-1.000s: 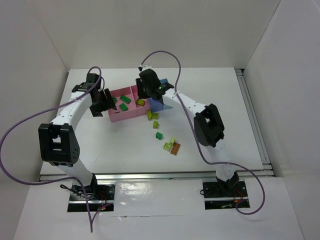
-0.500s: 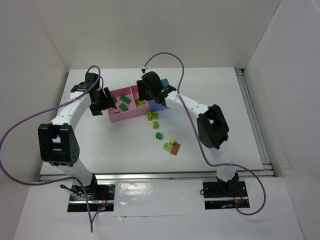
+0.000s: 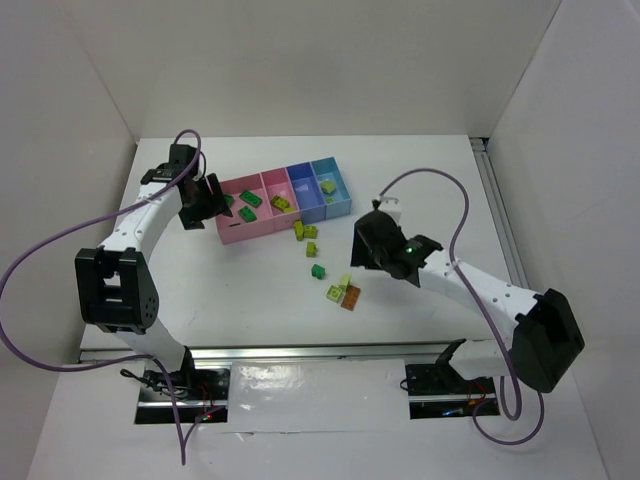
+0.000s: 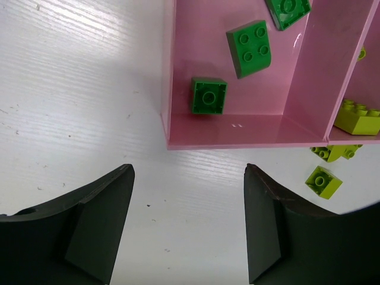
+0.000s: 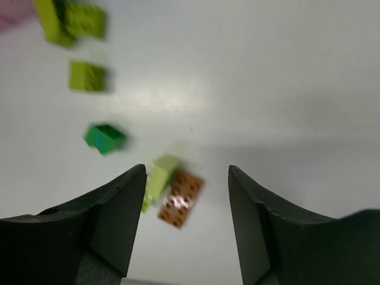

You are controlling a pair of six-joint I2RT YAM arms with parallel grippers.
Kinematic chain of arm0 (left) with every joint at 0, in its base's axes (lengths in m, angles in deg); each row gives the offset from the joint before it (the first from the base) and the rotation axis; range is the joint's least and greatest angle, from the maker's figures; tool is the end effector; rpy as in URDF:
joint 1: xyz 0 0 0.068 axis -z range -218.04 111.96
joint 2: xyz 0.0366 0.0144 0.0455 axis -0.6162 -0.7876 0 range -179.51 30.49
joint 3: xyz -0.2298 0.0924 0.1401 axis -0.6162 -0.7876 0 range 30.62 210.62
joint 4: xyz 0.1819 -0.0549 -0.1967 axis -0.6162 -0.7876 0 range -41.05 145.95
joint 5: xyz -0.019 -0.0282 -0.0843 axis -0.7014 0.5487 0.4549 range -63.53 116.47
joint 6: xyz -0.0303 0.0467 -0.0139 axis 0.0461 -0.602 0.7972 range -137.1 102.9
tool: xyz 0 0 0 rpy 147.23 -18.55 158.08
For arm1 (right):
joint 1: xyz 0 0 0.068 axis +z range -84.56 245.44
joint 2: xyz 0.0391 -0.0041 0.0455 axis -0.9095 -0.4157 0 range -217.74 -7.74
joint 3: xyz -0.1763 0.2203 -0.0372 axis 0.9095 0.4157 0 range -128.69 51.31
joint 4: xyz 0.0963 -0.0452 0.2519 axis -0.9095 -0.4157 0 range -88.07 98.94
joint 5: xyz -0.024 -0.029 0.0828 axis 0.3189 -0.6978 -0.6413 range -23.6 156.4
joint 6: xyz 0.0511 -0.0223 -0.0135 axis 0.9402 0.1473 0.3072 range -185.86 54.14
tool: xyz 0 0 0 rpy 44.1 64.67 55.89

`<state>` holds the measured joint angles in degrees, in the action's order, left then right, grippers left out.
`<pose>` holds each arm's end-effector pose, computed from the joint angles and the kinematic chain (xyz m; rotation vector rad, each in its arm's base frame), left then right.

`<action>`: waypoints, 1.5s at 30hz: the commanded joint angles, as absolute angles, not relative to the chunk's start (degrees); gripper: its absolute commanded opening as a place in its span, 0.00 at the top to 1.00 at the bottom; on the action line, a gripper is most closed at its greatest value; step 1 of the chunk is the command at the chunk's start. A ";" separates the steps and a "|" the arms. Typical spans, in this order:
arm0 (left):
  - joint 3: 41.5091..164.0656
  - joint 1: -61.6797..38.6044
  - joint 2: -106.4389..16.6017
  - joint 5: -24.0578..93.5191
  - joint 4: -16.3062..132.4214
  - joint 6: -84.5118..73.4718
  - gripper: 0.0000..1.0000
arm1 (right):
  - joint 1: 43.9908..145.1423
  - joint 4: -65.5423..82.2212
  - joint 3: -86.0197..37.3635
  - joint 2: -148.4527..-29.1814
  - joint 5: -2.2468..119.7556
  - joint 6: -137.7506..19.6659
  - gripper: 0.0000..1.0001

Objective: Sort the legos into containers by color

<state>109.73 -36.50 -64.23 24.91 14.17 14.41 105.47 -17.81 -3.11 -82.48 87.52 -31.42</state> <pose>0.3687 -0.0088 0.2806 -0.6777 2.4921 -0.1812 0.2285 0.1728 0.2647 0.0568 2.3311 0.2079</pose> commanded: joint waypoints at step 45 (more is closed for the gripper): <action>112.27 -32.94 -64.17 27.25 15.08 13.40 0.24 | 109.12 -25.25 -12.13 -94.02 93.81 -35.26 0.62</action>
<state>109.82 -33.11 -64.23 25.54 14.22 14.39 109.78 -25.92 -4.96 -92.27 88.18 -30.02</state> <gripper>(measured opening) 0.764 0.397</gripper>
